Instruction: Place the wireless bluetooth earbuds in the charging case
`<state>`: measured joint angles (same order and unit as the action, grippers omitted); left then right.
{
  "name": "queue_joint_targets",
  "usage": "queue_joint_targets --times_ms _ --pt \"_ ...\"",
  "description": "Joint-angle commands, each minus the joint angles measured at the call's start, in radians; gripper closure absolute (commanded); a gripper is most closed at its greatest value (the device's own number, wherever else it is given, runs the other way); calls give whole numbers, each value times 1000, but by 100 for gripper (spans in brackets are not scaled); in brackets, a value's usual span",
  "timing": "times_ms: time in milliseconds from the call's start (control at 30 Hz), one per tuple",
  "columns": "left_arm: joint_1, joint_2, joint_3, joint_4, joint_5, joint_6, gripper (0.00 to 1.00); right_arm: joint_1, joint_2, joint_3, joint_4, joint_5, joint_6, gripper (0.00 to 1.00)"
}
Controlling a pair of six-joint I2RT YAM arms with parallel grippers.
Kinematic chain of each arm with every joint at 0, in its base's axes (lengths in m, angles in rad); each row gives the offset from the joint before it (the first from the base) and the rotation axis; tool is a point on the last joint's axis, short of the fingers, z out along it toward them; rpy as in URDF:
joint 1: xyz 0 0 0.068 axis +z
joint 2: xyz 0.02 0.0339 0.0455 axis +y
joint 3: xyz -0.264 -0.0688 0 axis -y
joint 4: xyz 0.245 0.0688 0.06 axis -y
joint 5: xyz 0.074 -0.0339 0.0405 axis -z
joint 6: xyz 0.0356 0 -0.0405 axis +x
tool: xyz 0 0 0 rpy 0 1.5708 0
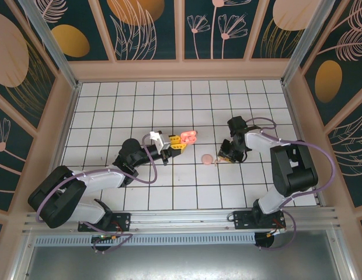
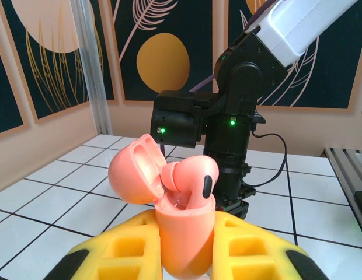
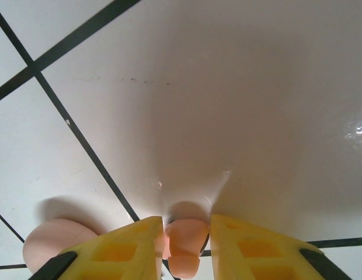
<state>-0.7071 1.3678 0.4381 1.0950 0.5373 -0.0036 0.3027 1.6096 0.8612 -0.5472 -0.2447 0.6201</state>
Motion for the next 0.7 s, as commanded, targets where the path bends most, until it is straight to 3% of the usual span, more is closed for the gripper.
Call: queue_joint_targets --times_ms 0,300,667 --pt "-1 -8 16 25 -1 1 86 4 23 6 6 8 3 73" --pt "-2 -5 14 19 -7 3 86 5 -9 13 11 55 -20 79" --pt "-1 97 23 128 -47 -55 86 96 -261 56 112 162 -123 80"
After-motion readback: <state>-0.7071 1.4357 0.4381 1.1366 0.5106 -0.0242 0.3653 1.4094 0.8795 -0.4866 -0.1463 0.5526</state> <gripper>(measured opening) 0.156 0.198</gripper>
